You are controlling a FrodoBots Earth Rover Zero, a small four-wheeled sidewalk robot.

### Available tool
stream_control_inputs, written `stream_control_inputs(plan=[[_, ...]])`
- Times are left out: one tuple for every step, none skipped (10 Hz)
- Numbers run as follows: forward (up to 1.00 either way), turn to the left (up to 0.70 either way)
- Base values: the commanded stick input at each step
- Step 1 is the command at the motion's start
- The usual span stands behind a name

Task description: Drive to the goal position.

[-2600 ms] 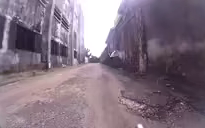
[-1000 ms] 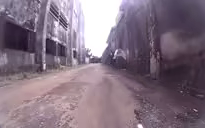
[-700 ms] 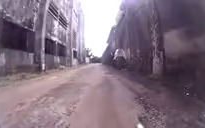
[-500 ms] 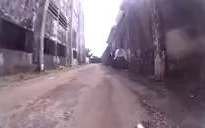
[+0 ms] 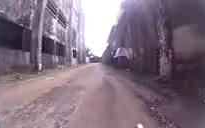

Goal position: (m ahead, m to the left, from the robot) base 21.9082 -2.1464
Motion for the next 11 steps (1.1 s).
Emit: stream_control_inputs(plan=[[0.50, 0.00], [0.50, 0.00], [0.50, 0.00], [0.50, 0.00], [0.50, 0.00], [0.50, 0.00], [0.50, 0.00], [0.50, 0.00], [0.50, 0.00], [0.50, 0.00], [0.50, 0.00]])
